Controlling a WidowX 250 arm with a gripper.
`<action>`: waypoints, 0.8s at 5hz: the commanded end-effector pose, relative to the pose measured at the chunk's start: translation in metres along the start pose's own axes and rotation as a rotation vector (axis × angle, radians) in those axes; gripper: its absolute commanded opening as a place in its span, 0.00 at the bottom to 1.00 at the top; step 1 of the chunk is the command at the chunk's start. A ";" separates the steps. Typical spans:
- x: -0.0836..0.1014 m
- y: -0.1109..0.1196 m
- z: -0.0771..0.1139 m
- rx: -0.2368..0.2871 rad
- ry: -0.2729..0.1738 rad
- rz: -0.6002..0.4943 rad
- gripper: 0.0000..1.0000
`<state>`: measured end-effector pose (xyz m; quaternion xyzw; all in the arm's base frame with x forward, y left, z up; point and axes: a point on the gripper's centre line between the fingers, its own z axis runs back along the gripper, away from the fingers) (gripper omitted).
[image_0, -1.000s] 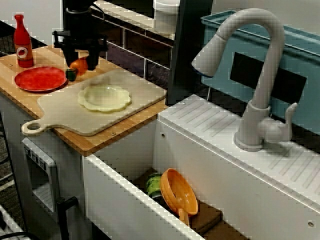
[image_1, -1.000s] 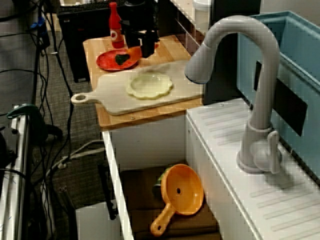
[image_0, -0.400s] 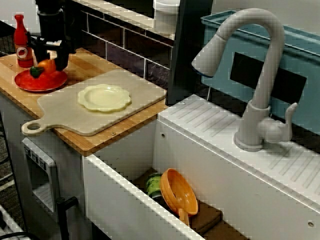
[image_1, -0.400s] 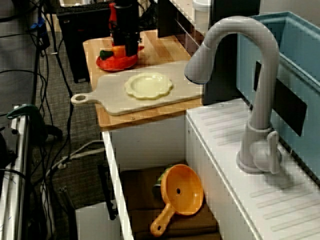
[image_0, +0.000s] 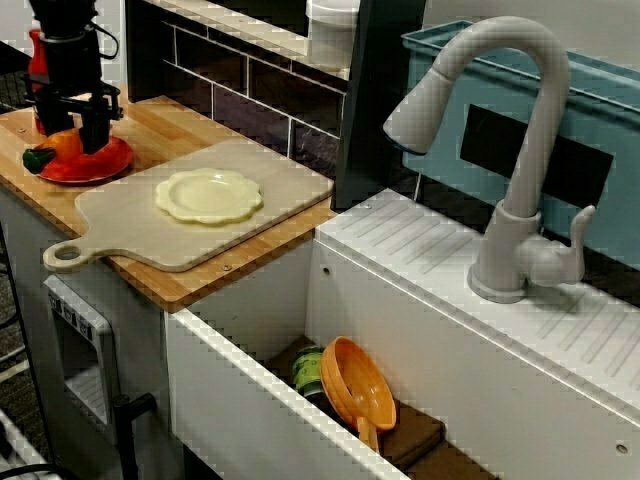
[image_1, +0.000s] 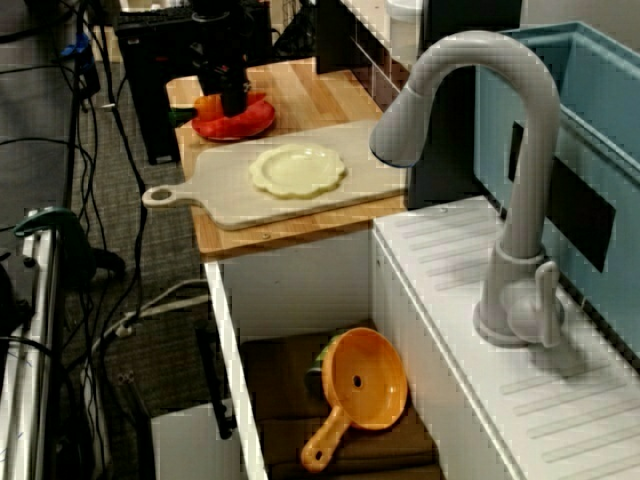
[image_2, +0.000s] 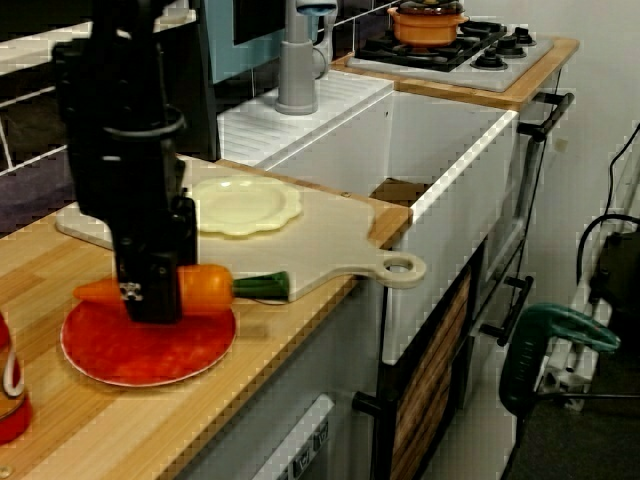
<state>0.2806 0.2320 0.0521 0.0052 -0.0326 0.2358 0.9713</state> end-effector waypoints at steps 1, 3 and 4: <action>0.003 0.010 0.018 0.068 -0.064 0.040 1.00; 0.004 0.009 0.015 0.061 -0.048 0.049 1.00; 0.012 0.007 0.014 0.056 -0.021 0.071 1.00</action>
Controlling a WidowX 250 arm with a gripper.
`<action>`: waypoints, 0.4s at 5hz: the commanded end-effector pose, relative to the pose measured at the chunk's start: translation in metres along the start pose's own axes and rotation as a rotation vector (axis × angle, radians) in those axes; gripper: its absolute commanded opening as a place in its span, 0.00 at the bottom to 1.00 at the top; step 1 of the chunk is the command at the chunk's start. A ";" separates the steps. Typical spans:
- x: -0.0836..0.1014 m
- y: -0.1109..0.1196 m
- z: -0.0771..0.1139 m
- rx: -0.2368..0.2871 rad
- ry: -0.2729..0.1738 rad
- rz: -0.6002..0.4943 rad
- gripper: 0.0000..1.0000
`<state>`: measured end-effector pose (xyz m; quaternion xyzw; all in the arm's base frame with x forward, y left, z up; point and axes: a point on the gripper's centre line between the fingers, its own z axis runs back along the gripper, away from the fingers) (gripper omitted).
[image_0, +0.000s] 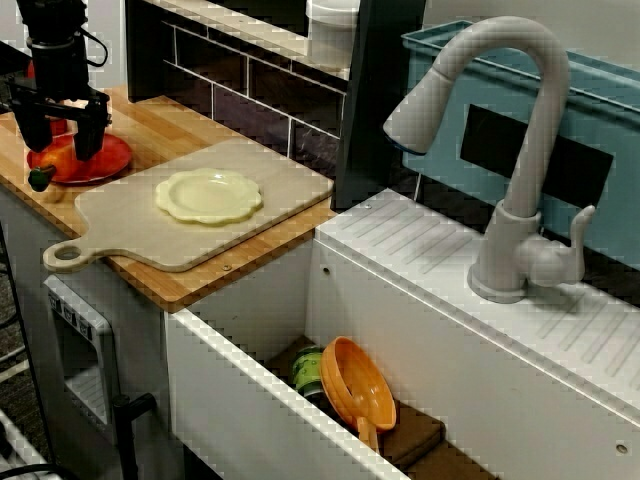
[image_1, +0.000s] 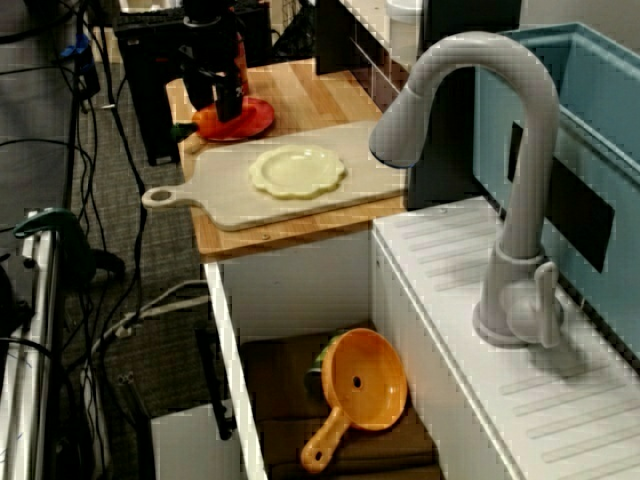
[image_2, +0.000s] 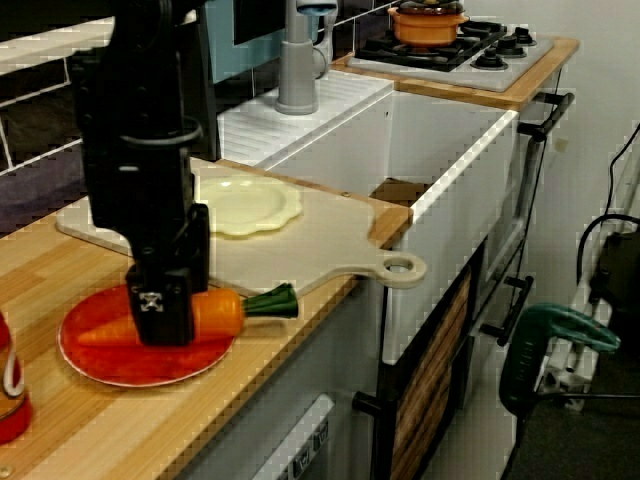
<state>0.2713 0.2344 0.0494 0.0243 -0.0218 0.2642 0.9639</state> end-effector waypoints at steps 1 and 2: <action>0.026 -0.004 0.026 -0.016 -0.017 0.026 1.00; 0.032 -0.009 0.038 -0.043 0.004 0.023 1.00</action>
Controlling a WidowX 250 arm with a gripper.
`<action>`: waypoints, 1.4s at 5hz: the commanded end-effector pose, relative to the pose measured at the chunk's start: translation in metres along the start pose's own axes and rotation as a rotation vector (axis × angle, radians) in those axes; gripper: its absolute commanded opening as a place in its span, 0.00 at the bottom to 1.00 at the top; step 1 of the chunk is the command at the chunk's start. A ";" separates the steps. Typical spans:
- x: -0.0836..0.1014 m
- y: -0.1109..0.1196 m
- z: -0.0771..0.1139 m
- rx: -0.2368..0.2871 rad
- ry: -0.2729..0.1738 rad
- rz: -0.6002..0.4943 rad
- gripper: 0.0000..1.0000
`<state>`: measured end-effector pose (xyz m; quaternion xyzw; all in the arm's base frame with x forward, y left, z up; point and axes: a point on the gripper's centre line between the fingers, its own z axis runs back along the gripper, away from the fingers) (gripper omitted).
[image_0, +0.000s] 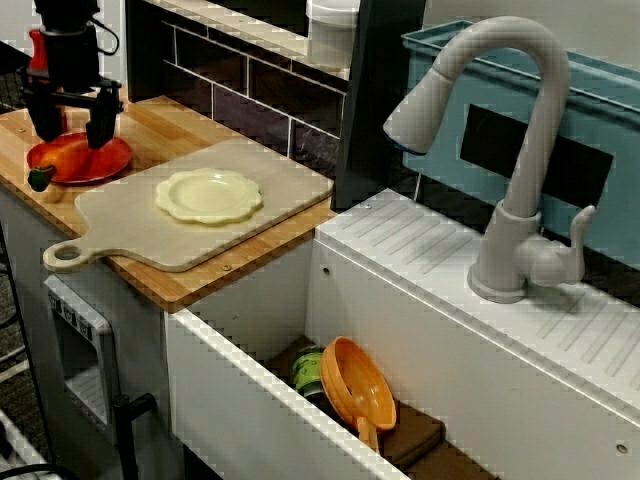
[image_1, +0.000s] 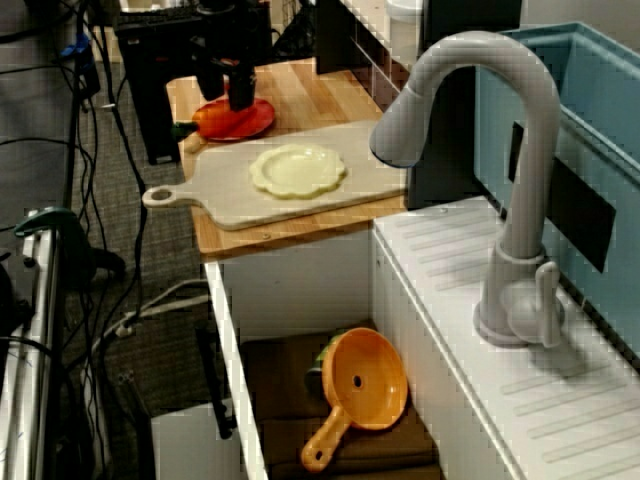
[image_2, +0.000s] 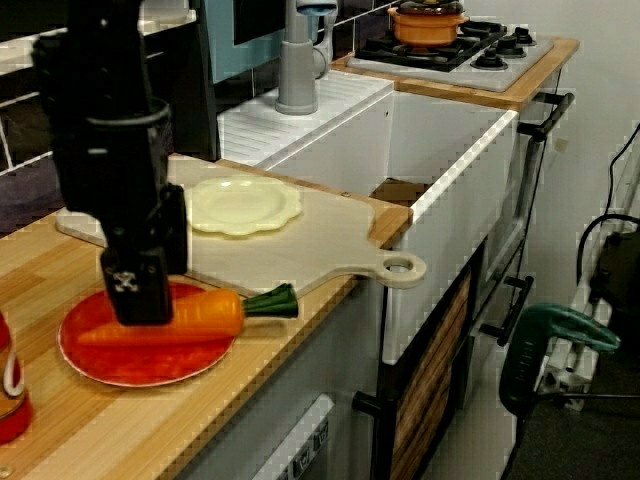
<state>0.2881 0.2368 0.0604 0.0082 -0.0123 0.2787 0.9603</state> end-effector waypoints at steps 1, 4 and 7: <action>0.018 -0.007 0.038 -0.024 -0.033 -0.027 1.00; -0.015 0.007 0.027 -0.010 -0.092 -0.092 1.00; -0.016 0.009 0.019 0.000 -0.095 -0.057 1.00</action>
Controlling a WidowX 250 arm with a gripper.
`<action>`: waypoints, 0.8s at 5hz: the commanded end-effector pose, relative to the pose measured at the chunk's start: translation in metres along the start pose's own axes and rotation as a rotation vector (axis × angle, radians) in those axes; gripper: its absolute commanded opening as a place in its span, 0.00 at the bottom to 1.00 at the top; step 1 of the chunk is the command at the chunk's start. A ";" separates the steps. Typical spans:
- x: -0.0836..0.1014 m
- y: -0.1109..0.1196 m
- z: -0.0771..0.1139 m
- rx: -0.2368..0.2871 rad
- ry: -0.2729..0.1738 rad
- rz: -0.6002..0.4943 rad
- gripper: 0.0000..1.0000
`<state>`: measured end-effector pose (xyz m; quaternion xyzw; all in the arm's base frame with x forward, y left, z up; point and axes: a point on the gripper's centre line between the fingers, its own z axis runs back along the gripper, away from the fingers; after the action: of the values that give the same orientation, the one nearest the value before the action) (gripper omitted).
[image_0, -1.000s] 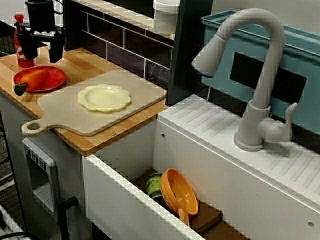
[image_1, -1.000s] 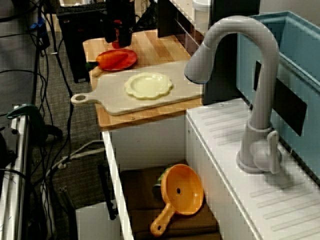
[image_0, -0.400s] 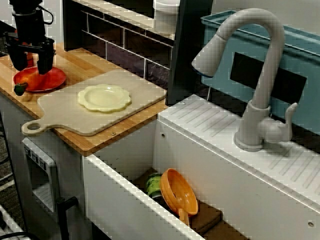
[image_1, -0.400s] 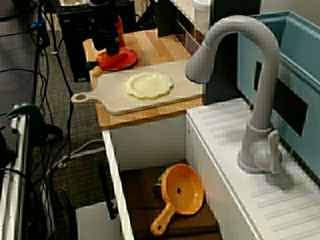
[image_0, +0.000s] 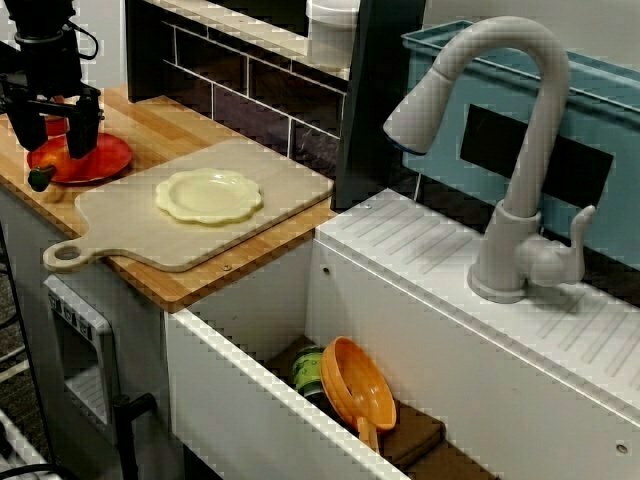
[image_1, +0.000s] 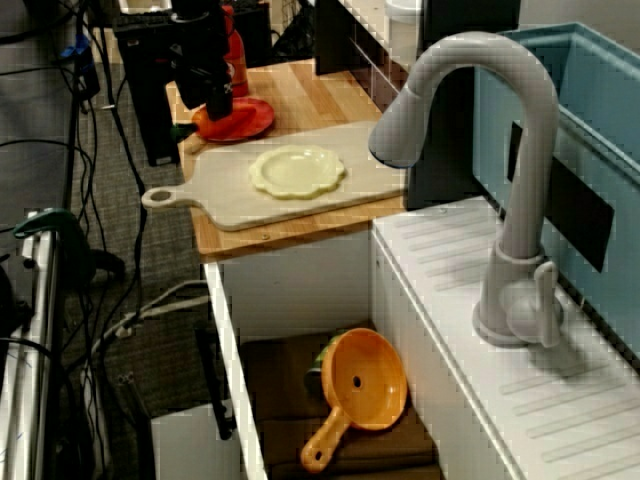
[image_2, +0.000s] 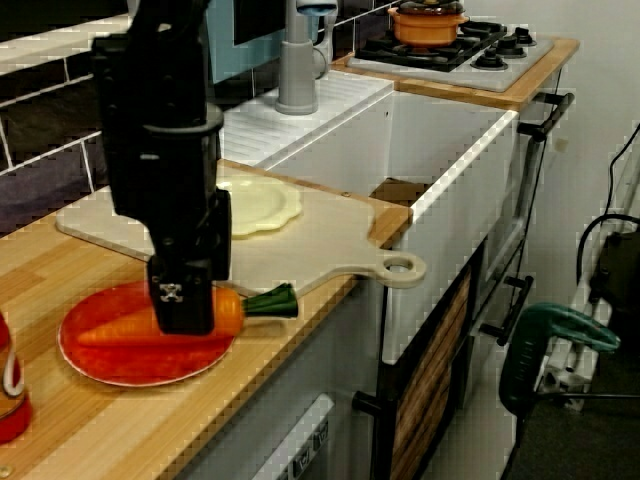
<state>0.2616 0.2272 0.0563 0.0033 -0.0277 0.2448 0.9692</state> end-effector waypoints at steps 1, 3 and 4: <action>0.017 0.002 0.016 0.034 -0.070 0.027 1.00; 0.016 0.000 0.005 0.054 -0.082 0.035 1.00; 0.011 -0.001 -0.003 0.067 -0.088 0.032 1.00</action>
<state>0.2653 0.2262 0.0386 0.0350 -0.0399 0.2653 0.9627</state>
